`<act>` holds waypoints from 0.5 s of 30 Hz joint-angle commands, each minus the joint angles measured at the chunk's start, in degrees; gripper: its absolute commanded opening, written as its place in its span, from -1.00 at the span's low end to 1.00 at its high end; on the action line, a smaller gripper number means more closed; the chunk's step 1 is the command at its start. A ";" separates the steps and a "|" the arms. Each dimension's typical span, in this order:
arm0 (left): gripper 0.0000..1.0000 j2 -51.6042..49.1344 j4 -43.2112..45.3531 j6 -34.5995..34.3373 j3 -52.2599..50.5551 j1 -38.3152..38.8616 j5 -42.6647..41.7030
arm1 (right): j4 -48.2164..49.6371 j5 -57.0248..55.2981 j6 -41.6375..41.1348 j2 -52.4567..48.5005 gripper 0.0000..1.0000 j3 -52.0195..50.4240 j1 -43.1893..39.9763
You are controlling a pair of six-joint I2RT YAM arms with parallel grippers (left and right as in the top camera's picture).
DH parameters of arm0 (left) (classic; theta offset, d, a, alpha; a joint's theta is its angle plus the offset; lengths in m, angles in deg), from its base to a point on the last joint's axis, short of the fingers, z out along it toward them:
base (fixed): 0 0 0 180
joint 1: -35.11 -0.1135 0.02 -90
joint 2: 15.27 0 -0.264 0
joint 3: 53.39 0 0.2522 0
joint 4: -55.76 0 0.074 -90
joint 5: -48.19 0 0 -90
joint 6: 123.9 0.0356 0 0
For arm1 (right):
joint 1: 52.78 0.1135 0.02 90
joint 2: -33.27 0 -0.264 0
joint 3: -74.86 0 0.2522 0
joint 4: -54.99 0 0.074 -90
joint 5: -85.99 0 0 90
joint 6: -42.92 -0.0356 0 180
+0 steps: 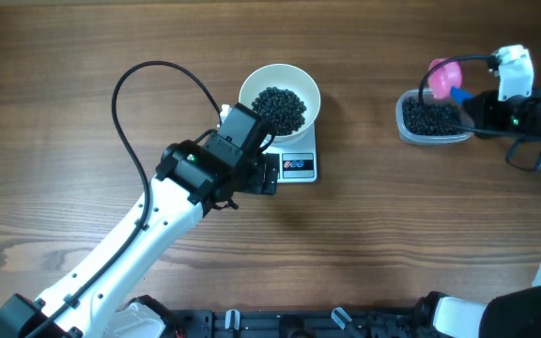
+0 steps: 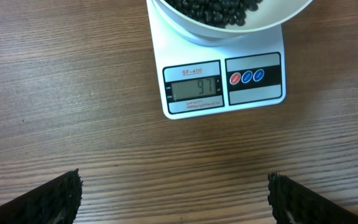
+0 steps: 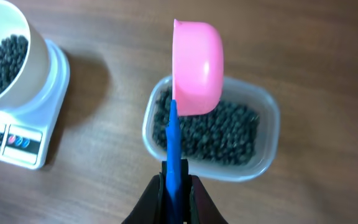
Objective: Scoop item into bowl and weigh 150g on scale
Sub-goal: 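Return the empty scoop with the right gripper to the bean tub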
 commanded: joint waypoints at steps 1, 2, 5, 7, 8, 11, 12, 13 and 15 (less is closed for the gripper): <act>1.00 0.83 0.15 -0.74 -0.44 0.09 0.74 | -2.93 -2.38 0.96 -1.16 -0.91 0.28 0.04; 1.00 0.83 0.15 -0.74 -0.44 0.07 0.74 | -3.21 -5.18 0.59 -1.16 -0.91 0.28 0.04; 1.00 0.83 0.15 -0.74 -0.46 0.09 0.74 | -1.18 -11.21 -0.59 -2.03 -0.91 0.28 0.04; 1.00 0.83 0.15 -0.74 -0.46 0.09 0.74 | -1.66 -11.69 -2.25 -3.80 -0.92 0.28 0.15; 1.00 0.83 0.15 -0.74 -0.46 0.09 0.74 | -2.16 -11.89 -2.27 -4.50 -0.91 0.28 0.15; 1.00 0.83 0.15 -0.72 -0.46 0.07 0.74 | -2.05 -16.39 -4.02 -6.21 -0.91 0.28 0.20; 1.00 0.83 0.15 -0.74 -0.46 0.07 0.74 | -1.31 -19.56 -5.70 -6.32 -0.91 0.28 0.20; 1.00 0.83 0.15 -0.72 -0.44 0.09 0.74 | -0.81 -19.80 -5.70 -6.34 -0.91 0.28 0.20; 1.00 0.83 0.15 -0.72 -0.46 0.07 0.74 | 0.35 -17.00 -5.66 -6.67 -0.91 0.28 0.20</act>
